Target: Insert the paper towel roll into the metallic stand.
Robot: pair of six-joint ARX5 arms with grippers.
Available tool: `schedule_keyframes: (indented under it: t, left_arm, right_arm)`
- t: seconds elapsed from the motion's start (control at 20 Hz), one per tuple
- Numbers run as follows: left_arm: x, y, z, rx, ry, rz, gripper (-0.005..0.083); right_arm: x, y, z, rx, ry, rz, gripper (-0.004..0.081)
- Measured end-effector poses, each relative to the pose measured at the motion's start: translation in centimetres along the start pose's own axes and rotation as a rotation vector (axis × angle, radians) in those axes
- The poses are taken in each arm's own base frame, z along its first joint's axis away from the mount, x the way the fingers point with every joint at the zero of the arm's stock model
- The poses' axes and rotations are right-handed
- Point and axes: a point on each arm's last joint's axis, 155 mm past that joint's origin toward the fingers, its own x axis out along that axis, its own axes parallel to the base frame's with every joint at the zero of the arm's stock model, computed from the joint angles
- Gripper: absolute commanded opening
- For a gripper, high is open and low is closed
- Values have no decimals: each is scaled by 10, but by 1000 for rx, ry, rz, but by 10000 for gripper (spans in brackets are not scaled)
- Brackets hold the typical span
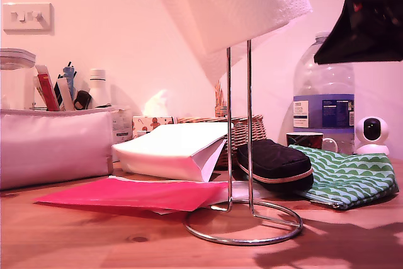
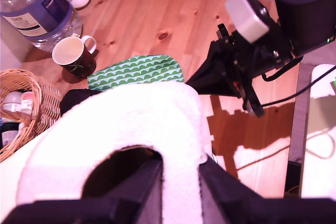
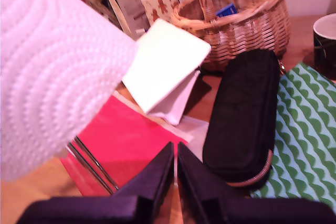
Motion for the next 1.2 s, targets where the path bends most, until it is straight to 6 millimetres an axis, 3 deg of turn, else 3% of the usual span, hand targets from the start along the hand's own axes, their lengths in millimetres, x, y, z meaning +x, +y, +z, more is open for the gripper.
schedule_keyframes:
  t: [0.5,0.8,1.2]
  left_arm:
    - [23,-1,-5,-32,41,-39,-24]
    - [107,-7,-57,-88,277,-142,-24]
    - [95,-10,-56,-72,268,-142,-24]
  right_arm:
    - [0,-4,-7,-24,27,-14,-11]
    - [-3,-16,-10,-15,46,-48,-11]
    - [-18,-16,11,-18,-30,-54,-11]
